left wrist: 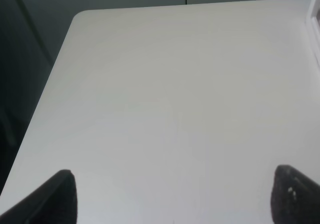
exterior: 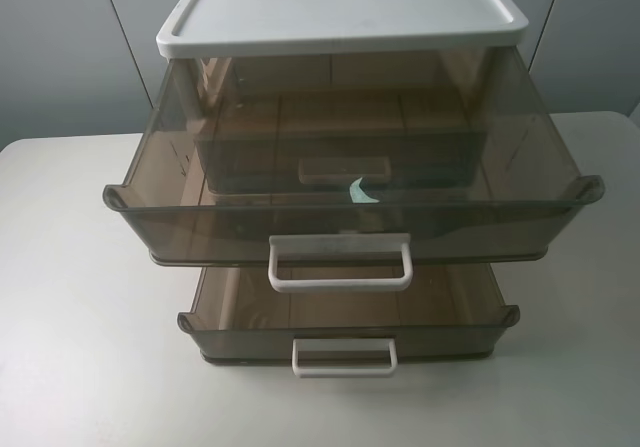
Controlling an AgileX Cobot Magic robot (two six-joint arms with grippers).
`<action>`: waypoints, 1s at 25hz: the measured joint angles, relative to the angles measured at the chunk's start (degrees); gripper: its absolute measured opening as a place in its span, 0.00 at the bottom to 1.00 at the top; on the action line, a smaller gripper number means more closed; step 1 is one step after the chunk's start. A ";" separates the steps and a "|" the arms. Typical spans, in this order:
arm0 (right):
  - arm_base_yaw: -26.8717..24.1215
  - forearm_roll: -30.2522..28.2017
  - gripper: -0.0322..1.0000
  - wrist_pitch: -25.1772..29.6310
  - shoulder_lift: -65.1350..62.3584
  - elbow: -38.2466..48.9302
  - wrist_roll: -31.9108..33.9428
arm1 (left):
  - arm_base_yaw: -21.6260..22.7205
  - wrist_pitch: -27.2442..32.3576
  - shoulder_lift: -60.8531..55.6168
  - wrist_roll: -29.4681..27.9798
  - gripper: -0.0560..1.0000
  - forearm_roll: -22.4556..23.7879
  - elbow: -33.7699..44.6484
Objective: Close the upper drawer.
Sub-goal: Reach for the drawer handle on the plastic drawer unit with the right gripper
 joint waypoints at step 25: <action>28.43 -4.33 0.62 -10.90 47.59 -25.86 -9.32 | 0.00 0.00 0.00 0.00 0.76 0.00 0.00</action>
